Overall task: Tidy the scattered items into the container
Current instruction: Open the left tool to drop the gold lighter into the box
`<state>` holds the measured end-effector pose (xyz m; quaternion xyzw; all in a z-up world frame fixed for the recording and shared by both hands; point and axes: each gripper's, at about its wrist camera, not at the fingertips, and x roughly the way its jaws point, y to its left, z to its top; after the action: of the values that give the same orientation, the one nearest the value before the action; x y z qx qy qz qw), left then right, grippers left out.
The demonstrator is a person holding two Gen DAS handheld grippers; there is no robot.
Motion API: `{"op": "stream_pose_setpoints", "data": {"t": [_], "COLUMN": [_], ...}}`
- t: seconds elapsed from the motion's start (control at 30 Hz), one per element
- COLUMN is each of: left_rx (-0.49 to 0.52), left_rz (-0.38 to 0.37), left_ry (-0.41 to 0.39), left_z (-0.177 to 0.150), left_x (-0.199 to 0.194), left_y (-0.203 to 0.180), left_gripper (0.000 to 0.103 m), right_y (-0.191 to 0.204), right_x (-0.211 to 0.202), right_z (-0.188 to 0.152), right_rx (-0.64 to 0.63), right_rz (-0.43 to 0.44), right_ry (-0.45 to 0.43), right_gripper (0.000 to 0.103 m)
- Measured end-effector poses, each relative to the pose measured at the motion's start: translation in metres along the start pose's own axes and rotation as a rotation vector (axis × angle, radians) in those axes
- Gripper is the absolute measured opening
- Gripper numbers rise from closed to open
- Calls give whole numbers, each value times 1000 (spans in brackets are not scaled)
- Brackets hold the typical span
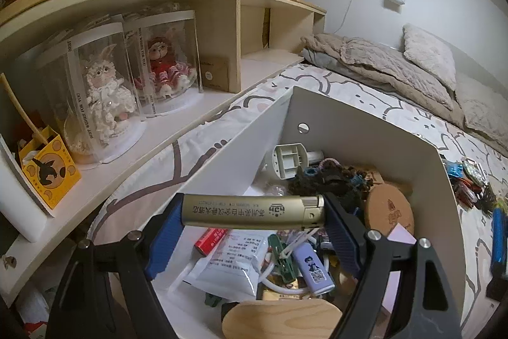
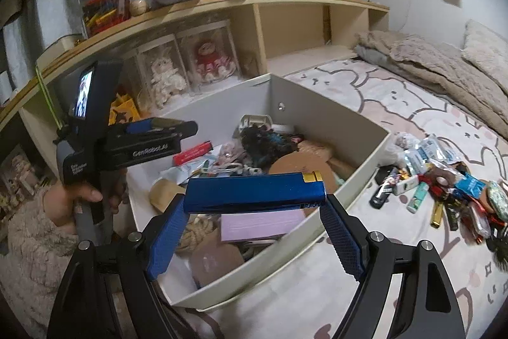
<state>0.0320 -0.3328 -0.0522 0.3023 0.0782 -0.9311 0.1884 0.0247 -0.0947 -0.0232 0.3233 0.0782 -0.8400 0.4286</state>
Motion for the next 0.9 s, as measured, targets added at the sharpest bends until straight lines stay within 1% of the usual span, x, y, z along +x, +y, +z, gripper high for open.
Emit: {"op": "stream_pose_setpoints", "data": {"t": [0.2,0.5,0.77,0.83,0.9], "left_rx": [-33,-36,-54,-56,-57], "left_rz": [-18,-36,-30,-32,-41], "left_ry": [2,3,1,-2,-5], "left_z": [0,0,1,1,1], "left_x": [0,1,3,2,1], "left_y": [5,6,8,8,8], "left_gripper": [84,84,84,85,91], "right_y": [12,22,26,26,26], "right_x": [14,34,41,42,43], "right_z": [-1,-5,-3,-3,-3], "right_rx": [-29,-63,-69,-69,-70], "right_rz": [31,56,63,64,65], "right_ry": [39,116,139,143,149], "right_gripper": [84,84,84,84,84]}}
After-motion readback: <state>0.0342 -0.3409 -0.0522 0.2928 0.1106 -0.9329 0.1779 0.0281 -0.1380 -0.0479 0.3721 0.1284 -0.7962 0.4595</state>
